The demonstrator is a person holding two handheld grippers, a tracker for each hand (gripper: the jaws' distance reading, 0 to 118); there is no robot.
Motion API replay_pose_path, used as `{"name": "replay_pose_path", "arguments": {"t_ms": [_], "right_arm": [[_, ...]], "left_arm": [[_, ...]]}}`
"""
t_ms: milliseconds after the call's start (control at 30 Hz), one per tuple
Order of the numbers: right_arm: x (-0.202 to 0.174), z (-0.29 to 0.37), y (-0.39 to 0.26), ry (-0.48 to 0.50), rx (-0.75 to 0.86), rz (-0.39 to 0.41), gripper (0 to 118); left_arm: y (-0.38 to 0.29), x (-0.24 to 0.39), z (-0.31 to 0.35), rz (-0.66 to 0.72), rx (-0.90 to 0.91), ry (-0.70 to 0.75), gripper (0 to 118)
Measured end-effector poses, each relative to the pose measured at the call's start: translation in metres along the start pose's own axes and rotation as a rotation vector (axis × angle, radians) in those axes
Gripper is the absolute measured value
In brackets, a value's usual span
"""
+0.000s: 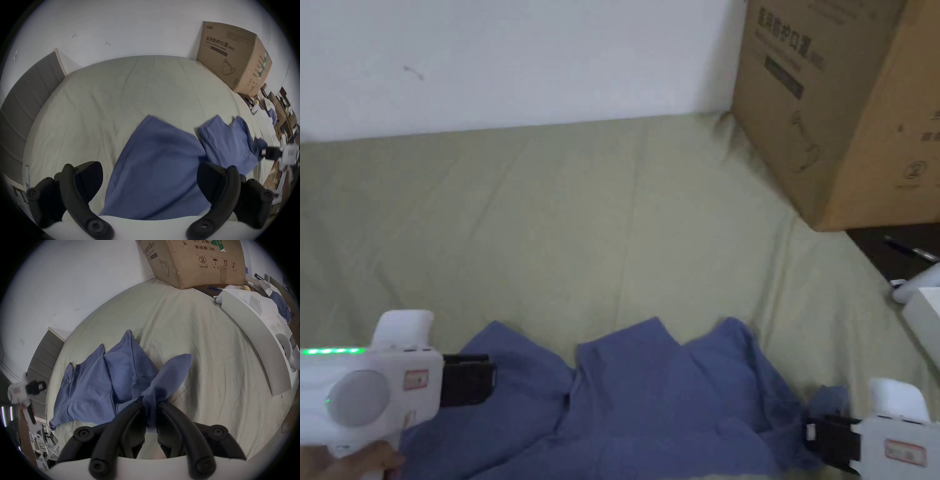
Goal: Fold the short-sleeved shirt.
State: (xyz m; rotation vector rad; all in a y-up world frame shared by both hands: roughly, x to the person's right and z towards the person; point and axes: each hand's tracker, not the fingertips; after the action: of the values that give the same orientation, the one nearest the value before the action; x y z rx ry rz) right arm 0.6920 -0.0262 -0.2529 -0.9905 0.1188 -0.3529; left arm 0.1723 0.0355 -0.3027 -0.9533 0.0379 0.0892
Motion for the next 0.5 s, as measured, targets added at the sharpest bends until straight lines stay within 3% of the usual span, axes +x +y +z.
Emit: {"name": "replay_pose_path", "arguments": {"t_ms": [200,300,400,433,467,500], "right_arm": [[-0.001,0.003,0.0,-0.016,-0.012,0.042,12],[-0.005,0.002,0.001,-0.019,-0.02,0.051,12],[-0.004,0.0,0.002,-0.017,-0.025,0.052,12],[-0.003,-0.001,0.003,-0.011,-0.029,0.054,12],[-0.003,-0.002,0.003,-0.014,-0.032,0.053,12],[-0.002,-0.003,0.002,-0.015,-0.036,0.049,12]], "left_arm": [[0.054,-0.001,-0.075,0.027,-0.099,0.048,114],[0.066,0.006,-0.109,0.013,-0.138,0.004,113],[0.067,0.013,-0.144,-0.021,-0.213,0.042,98],[0.065,0.014,-0.151,-0.034,-0.222,0.048,98],[0.06,0.021,-0.154,-0.036,-0.236,0.061,85],[0.057,0.023,-0.154,-0.026,-0.22,0.07,84]]}}
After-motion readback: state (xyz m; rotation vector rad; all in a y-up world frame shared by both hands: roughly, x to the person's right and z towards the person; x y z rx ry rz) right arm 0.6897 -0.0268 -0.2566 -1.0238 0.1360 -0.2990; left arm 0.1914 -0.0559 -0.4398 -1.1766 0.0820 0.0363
